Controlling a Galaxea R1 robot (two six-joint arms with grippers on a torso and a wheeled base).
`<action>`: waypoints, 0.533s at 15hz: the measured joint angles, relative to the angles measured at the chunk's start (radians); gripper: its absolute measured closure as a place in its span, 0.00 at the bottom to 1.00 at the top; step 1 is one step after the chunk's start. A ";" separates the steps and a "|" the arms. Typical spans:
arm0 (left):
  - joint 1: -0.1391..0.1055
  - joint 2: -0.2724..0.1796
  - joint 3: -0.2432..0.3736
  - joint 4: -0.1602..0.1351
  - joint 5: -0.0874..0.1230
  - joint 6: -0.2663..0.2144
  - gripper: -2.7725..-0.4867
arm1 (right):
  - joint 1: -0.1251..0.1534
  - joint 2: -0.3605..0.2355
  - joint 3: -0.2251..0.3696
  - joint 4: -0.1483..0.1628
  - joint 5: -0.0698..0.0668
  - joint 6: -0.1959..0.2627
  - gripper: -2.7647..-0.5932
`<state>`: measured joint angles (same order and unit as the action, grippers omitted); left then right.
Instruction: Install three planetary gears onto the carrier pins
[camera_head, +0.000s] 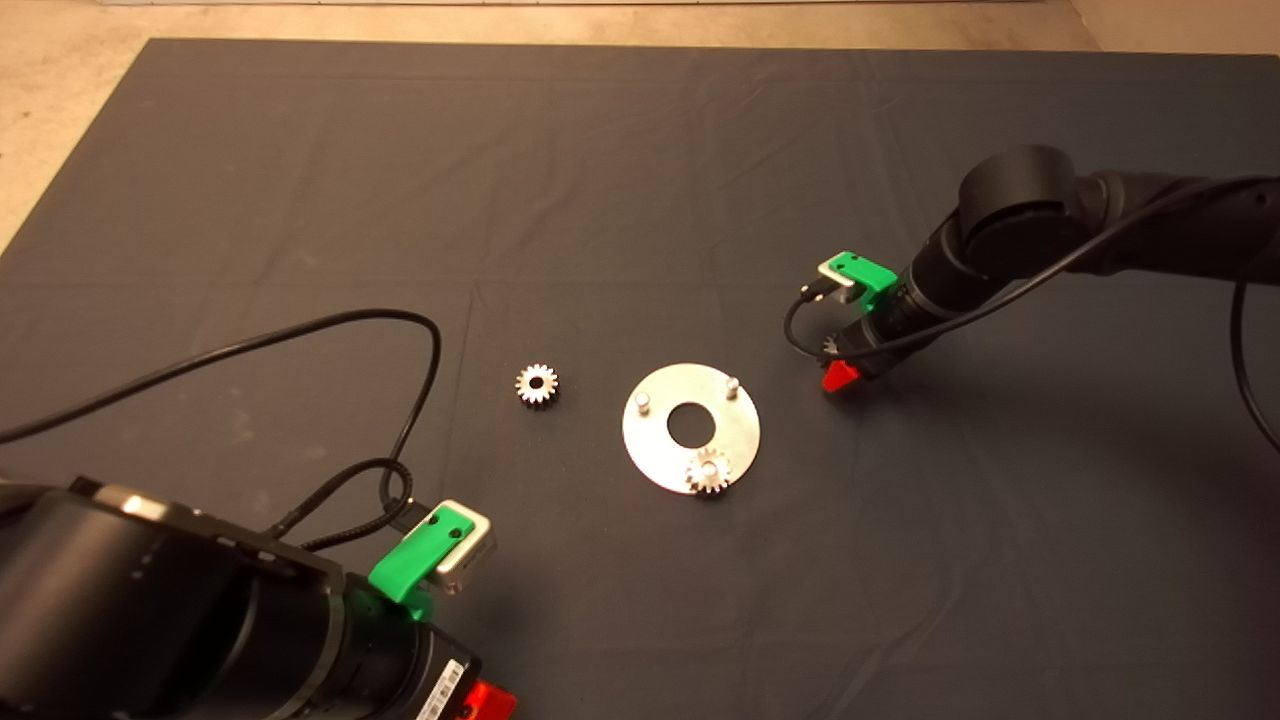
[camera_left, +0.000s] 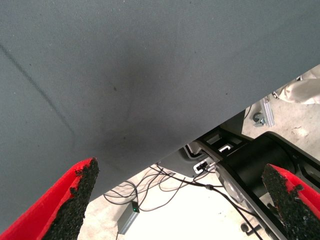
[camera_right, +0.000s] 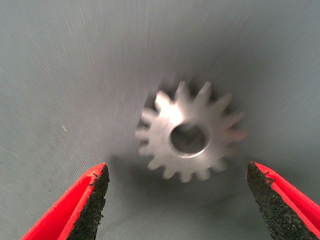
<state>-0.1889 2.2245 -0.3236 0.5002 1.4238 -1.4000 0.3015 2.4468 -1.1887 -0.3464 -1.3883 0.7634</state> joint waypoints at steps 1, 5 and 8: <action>0.000 0.000 0.000 0.000 0.000 0.000 0.18 | 0.003 0.000 0.000 0.000 0.000 0.000 0.34; 0.000 0.000 0.000 0.000 0.000 0.000 0.18 | 0.006 0.003 -0.026 0.000 0.002 -0.016 0.34; 0.000 0.000 0.000 0.000 0.000 0.000 0.18 | 0.006 0.008 -0.038 0.000 0.003 -0.034 0.34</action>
<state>-0.1889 2.2244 -0.3232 0.4998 1.4238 -1.4000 0.3077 2.4544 -1.2265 -0.3468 -1.3853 0.7294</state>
